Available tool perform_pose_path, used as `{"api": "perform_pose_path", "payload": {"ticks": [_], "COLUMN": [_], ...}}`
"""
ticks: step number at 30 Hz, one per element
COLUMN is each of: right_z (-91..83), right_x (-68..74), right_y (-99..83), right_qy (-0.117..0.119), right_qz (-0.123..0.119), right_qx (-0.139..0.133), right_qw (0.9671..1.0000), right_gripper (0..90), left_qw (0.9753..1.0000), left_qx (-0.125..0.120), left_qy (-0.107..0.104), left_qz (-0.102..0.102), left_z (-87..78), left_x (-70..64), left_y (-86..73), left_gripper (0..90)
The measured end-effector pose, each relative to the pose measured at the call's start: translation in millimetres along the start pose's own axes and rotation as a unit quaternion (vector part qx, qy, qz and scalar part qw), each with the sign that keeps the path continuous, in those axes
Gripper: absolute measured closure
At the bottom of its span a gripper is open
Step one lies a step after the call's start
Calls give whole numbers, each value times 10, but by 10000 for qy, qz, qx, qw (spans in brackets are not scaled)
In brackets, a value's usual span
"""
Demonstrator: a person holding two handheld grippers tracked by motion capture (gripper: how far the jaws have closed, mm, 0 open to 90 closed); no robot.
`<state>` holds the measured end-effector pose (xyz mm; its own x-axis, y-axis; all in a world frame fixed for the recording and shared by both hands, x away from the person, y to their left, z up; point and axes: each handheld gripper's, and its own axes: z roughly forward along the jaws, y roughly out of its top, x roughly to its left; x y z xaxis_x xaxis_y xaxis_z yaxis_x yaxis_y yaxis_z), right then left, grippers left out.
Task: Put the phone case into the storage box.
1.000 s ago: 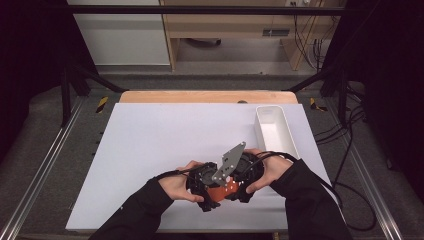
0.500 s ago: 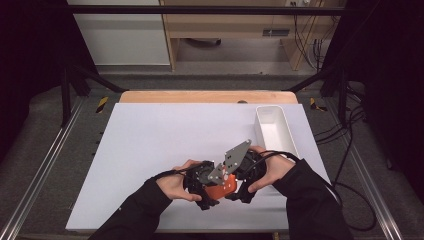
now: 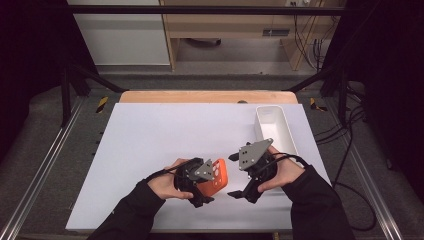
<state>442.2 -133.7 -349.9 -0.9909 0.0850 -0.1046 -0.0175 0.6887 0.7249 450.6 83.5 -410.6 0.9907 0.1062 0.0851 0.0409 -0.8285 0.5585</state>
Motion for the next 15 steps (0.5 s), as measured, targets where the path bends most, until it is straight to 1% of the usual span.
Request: {"api": "perform_pose_path", "payload": {"ticks": [2,7,10,15], "right_z": [8,31,47,76], "right_x": [1,-1,-5,-2], "right_y": [-26,-72,-90,-101], "right_qy": [-54,-87,-111,-101], "right_qz": [43,138,169,225], "right_qx": [-91,-384,-497,-660], "right_qw": [9999,9991,9986,9975], "right_gripper": [17,19,18,18], "left_qw": [10000,9996,9991,9984], "left_qx": [-90,-275,-413,-534], "left_qy": [-3,-40,-40,-92], "left_qz": [-8,-87,-131,-173], "left_z": [-7,-47,-66,-83], "left_x": [-4,-4,-3,2], "left_y": [-19,-62,-88,-109], "left_gripper": [156,156,156,156]}}
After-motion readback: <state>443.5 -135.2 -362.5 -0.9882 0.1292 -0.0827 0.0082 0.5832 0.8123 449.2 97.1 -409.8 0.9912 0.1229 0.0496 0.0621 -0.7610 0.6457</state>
